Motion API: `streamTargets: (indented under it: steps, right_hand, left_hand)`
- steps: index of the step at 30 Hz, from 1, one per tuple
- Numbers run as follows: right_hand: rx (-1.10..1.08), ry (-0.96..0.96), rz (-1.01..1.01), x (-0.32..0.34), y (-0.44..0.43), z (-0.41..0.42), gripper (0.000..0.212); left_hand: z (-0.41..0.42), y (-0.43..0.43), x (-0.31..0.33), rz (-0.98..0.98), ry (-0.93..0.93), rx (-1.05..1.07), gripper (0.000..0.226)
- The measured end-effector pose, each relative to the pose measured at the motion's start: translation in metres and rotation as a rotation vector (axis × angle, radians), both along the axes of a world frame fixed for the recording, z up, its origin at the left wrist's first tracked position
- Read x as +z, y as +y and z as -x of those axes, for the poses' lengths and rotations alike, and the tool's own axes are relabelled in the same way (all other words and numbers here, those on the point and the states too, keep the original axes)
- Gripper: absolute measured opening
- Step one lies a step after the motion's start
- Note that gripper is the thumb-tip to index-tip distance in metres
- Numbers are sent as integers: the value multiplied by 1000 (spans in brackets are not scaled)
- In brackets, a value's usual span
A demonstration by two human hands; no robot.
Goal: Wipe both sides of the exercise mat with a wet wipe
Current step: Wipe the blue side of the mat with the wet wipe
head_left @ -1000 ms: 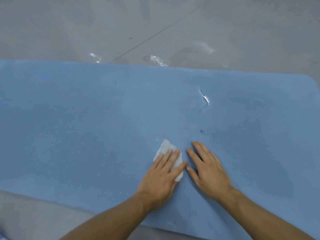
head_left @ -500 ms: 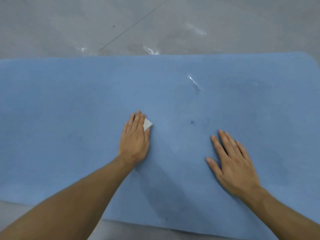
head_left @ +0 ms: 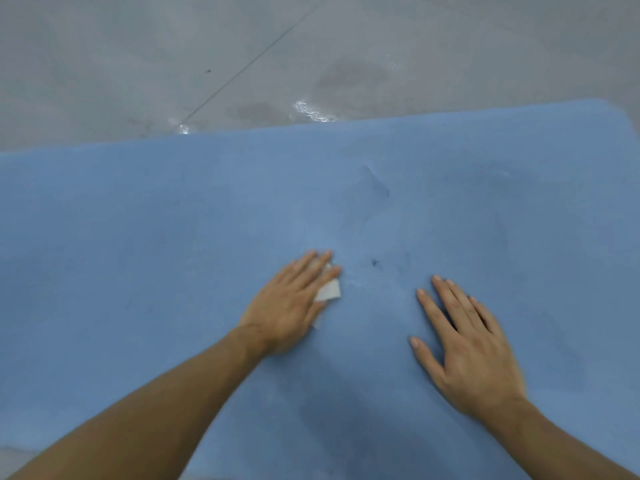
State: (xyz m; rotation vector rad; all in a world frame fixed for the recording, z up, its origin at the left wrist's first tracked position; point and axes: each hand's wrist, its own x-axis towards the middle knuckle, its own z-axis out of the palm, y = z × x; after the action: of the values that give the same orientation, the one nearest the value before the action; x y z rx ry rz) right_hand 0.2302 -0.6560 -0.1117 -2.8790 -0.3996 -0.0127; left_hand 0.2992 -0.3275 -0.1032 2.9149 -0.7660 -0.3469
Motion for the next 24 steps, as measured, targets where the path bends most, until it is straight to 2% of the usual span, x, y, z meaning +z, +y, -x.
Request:
streamTargets:
  steps: [4,8,10,15,19,21,24]
  right_hand:
    - [0,16,22,0,0,0,71]
    - [-1,44,38,-1,0,0,72]
    - [-4,50,39,0,0,0,72]
    - [-1,72,47,1,0,-2,73]
    - [-1,84,65,2,0,-1,73]
    - [-2,92,85,3,0,-1,73]
    - [-5,98,103,5,2,-1,72]
  left_hand:
    - [-33,58,0,29,8,413,65]
    - [-35,32,7,76,12,596,70]
    - [-25,1,7,86,7,531,66]
    - [-1,-68,2,76,23,200,58]
    - [-10,-61,0,8,24,-49,56]
    - [-29,-38,0,1,29,-7,60]
    - [-61,14,6,50,54,333,64]
